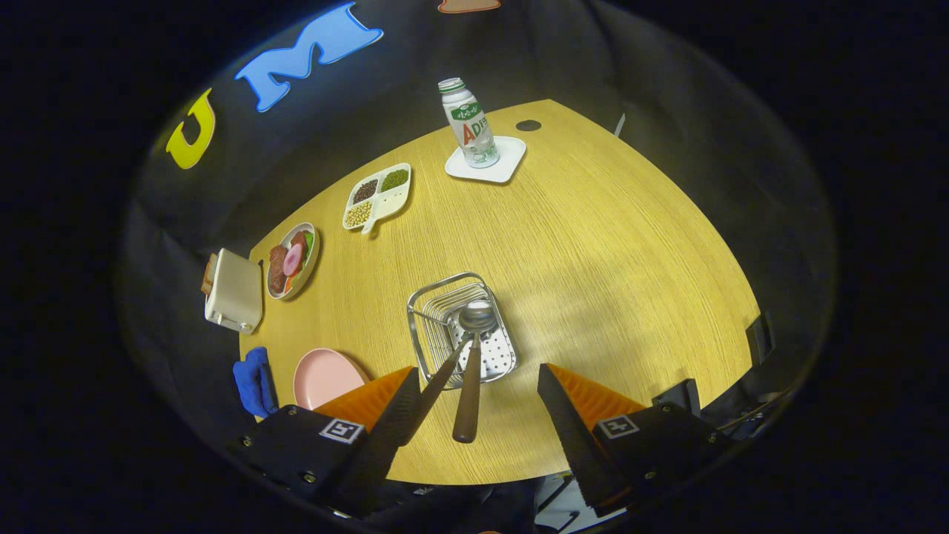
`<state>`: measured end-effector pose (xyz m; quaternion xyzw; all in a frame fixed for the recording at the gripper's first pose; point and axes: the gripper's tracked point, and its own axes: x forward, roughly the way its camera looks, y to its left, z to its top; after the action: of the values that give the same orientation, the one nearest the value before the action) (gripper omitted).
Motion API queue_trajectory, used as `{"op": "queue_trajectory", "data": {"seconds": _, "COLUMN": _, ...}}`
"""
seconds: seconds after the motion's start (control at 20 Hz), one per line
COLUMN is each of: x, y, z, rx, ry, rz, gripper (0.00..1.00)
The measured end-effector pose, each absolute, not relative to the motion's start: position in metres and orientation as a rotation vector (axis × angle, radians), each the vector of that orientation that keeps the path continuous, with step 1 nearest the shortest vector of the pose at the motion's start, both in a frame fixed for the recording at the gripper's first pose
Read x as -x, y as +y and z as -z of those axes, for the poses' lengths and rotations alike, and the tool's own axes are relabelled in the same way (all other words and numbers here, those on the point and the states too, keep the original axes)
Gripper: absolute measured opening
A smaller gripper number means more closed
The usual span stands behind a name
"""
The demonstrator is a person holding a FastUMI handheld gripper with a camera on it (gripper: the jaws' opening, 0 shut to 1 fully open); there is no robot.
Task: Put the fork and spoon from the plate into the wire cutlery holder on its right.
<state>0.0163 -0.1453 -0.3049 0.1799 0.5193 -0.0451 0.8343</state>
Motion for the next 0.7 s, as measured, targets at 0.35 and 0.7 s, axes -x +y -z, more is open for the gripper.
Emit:
{"op": "queue_trajectory", "data": {"seconds": 0.35, "x": -0.049, "y": -0.139, "z": 0.267, "rx": -0.311, "ry": 0.967, "rz": 0.063, "gripper": 0.98}}
{"op": "queue_trajectory", "data": {"seconds": 0.7, "x": -0.097, "y": -0.141, "z": 0.158, "rx": -0.168, "ry": 0.591, "rz": 0.065, "gripper": 0.98}}
